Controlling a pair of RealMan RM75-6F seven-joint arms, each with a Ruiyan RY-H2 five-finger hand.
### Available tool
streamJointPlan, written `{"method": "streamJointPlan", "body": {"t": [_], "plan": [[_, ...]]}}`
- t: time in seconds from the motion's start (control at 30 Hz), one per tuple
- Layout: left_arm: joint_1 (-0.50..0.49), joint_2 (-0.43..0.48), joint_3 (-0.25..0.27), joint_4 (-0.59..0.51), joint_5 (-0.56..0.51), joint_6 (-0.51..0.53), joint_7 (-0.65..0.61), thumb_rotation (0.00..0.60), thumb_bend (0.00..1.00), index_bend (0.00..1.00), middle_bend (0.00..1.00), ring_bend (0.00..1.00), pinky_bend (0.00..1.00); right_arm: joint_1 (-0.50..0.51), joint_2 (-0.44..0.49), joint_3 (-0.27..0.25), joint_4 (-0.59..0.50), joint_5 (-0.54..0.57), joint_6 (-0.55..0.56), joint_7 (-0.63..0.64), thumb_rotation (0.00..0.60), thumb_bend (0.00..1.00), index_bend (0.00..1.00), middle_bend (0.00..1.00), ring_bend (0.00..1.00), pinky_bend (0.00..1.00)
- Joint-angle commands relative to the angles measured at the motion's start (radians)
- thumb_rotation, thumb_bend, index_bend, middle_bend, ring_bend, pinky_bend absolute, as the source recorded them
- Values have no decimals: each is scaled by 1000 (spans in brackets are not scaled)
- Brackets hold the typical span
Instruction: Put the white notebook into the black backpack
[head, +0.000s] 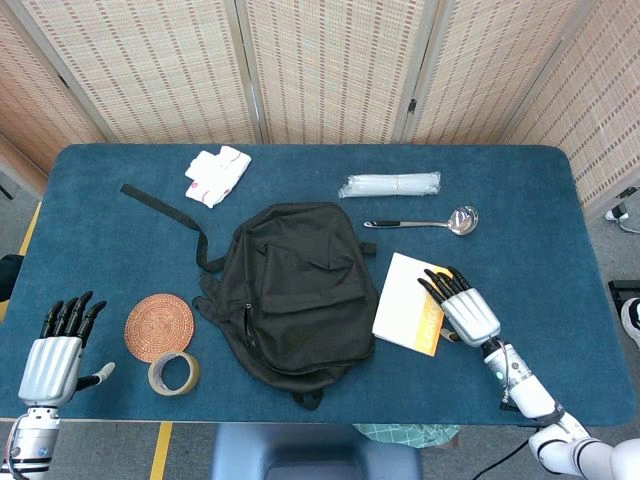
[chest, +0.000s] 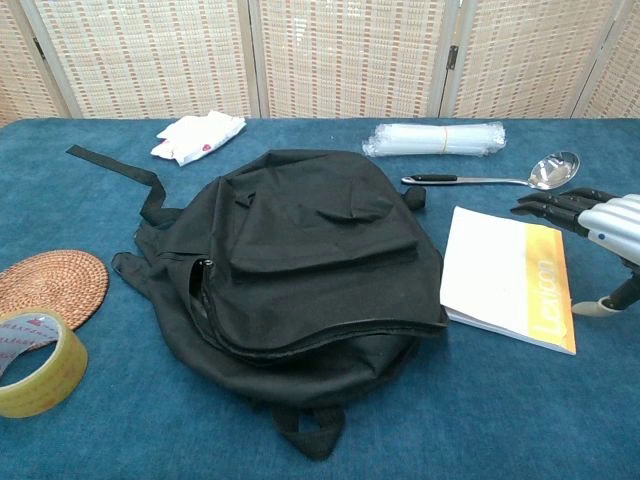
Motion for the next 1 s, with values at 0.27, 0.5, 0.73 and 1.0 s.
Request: {"method": "streamJointPlan", "body": {"t": [0.27,0.5,0.73,1.0], "plan": [[0,2,3,-3,-1,-4,-2,600,194,161,67,80,0,9,52,-33,-41,-19,-7,-38,600,131,35,64,131,50],[5,5,5,-9,1,0,-3,600,194,158,62,78,0,31,25,-35,10,-12,-47,-15,600,132,65,68,142,50],[7,7,5,-10,-3,1,-4,600,194,158,61,78,0,41,-7,-39,65,-16,-43,20,600,132,73,74,142,50],[5,5,3,-7,-3,-2,-5,600,194,157,62,77,0,48,-13,-38,76,-13,-35,36,600,132,80,79,143,52]]}}
